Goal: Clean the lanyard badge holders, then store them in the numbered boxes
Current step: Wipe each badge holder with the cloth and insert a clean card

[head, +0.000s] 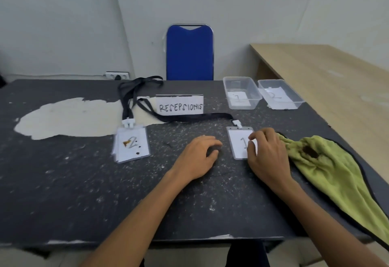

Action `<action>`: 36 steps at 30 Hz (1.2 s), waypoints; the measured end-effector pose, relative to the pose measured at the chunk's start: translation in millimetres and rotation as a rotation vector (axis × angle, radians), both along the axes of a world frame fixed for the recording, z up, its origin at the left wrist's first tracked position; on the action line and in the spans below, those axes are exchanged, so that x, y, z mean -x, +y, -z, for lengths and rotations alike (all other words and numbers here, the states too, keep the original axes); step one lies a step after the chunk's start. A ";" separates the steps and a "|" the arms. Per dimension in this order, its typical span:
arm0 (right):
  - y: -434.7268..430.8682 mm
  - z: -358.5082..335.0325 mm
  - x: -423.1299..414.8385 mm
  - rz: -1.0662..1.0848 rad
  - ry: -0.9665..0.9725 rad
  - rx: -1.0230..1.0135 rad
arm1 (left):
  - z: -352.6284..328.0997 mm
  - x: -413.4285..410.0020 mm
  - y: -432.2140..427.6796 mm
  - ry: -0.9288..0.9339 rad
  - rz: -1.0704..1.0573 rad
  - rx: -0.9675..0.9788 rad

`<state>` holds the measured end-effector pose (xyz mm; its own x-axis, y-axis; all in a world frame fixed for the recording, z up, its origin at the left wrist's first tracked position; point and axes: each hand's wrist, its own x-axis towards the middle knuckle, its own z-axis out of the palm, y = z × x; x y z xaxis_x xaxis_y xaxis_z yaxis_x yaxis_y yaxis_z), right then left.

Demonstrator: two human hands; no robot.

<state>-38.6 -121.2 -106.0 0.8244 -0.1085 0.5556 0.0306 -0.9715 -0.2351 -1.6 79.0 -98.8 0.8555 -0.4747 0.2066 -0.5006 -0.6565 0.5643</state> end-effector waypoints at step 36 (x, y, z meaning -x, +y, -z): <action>229.2 -4.0 -35.4 -0.273 0.447 -0.553 | 11.3 16.0 186.5 0.007 -0.846 0.118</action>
<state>-3.2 108.0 -102.0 0.9957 -0.0340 0.0865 0.0403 -0.6804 -0.7318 -17.6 265.5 -110.0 0.9137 0.3493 0.2080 0.1359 -0.7446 0.6535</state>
